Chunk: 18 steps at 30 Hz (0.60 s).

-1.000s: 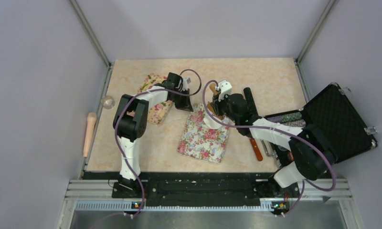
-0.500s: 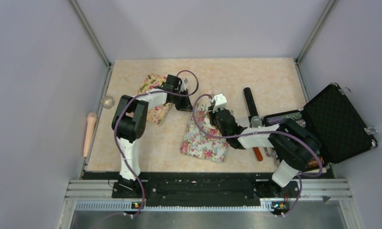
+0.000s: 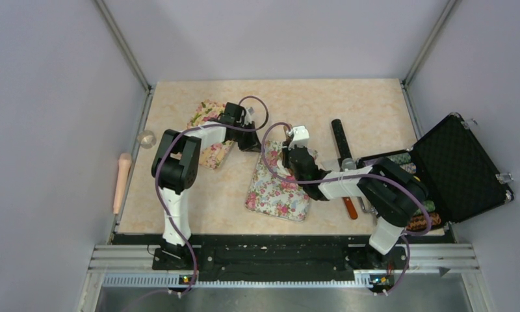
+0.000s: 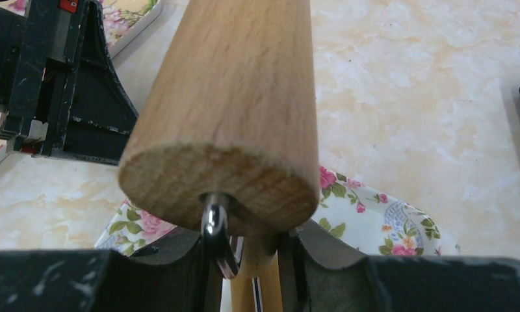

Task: Roll out the dumpling wrappers from the dough
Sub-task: Flatten out the dough on the work surface.

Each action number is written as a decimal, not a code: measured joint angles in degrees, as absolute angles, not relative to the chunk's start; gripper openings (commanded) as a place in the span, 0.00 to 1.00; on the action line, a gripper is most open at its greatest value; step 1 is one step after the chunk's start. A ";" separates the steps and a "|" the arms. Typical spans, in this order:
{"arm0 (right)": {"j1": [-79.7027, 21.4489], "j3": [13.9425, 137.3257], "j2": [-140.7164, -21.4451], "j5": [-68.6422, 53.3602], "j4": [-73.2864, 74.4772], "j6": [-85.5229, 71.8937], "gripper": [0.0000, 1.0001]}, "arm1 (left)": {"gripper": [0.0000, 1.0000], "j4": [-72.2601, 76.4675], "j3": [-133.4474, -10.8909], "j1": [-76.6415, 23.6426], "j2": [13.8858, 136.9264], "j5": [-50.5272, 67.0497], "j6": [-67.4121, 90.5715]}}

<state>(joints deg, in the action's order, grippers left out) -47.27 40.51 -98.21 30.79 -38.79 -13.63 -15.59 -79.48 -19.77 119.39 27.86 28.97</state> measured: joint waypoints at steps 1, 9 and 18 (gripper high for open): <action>-47.27 40.66 -98.67 30.98 -39.22 -13.85 0.00 | 0.00 -15.49 -79.42 -19.73 119.39 27.97 29.08; -47.88 40.66 -100.40 31.64 -42.37 -15.03 0.00 | 0.00 -15.40 -79.24 -18.90 119.37 28.47 29.34; -48.69 40.60 -100.95 29.93 -43.79 -13.96 0.00 | 0.00 -15.62 -79.00 -17.96 119.24 29.10 29.47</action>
